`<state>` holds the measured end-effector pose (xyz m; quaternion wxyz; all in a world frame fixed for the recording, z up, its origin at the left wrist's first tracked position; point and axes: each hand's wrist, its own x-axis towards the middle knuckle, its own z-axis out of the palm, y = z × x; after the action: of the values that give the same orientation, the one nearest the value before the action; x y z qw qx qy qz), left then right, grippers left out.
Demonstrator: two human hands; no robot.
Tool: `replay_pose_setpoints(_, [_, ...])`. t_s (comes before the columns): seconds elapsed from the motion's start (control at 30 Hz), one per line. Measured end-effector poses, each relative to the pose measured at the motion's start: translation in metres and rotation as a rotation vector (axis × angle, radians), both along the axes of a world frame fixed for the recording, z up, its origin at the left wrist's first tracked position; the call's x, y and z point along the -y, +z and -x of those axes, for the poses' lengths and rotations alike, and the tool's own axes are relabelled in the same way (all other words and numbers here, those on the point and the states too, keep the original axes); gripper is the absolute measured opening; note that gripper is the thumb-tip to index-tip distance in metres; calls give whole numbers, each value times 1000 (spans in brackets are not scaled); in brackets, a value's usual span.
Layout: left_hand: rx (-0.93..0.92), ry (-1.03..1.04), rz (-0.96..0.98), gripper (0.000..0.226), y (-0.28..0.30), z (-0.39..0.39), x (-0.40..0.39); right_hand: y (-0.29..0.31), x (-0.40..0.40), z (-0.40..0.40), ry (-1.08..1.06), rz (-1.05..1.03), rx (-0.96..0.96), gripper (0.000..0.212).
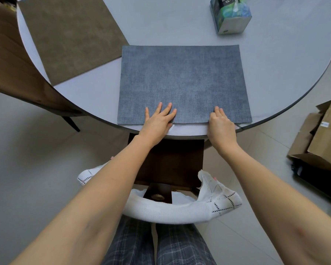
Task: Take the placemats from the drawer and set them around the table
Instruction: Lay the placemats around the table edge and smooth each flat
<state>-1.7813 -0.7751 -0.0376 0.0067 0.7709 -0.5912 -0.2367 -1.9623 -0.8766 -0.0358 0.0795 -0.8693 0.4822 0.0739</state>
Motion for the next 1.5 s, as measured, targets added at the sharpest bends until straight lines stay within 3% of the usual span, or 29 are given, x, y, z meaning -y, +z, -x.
replay_pose_setpoints(0.67, [-20,1,58,52,-2,3,-1,-1,2,8,54,24,15,32])
replay_pose_setpoints(0.87, [-44,-3,51,52,-2,3,-1,-6,-1,17,46,26,96,26])
replay_pose_setpoints(1.0, [-54,20,61,53,-4,4,-2,-10,1,29,52,46,288,30])
replay_pose_setpoints(1.1, [-70,149,155,42,-3,11,7,-12,16,21,36,28,325,41])
replay_pose_setpoints(1.17, [28,206,286,37,0,14,24,-13,34,1,26,-7,306,52])
replay_pose_setpoints(1.23, [151,189,392,47,2,13,49,-16,51,-24,43,-38,268,57])
replay_pose_setpoints(1.27, [188,170,392,51,2,12,61,-20,58,-34,64,-44,248,59])
replay_pose_setpoints(1.4, [154,131,98,60,-19,10,83,-36,72,-20,117,1,173,60])
replay_pose_setpoints(1.5, [123,159,67,60,-28,10,78,-41,77,24,36,33,154,63])
